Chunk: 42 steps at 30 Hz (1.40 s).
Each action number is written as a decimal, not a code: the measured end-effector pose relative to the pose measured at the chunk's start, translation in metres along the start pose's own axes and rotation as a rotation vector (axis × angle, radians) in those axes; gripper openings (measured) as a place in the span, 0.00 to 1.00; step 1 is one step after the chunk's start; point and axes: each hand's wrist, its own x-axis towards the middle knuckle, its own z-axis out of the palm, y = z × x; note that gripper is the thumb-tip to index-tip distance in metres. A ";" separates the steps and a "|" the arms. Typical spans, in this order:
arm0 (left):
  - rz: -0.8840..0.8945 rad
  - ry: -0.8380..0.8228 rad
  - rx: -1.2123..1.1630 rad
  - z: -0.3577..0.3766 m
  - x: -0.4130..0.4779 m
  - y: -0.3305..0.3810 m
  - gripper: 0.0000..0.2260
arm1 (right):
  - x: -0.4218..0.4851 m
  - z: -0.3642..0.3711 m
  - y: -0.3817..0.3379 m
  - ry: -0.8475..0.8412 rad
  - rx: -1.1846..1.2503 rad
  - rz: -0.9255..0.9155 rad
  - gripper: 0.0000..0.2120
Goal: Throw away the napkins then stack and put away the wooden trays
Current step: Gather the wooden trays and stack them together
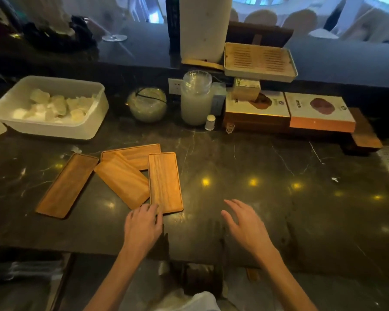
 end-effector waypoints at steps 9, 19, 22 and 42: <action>0.052 -0.010 0.047 -0.020 0.063 -0.021 0.13 | 0.043 -0.011 -0.025 0.117 -0.020 0.052 0.24; -0.447 0.109 -0.015 -0.015 0.057 -0.009 0.14 | 0.147 -0.005 -0.067 -0.105 -0.034 -0.225 0.23; -0.603 0.083 -0.038 0.001 0.049 -0.003 0.13 | 0.192 0.012 -0.097 -0.221 -0.089 -0.287 0.23; -1.387 0.006 -1.301 0.096 0.069 0.036 0.16 | 0.332 0.095 -0.139 -0.479 -0.339 -0.391 0.24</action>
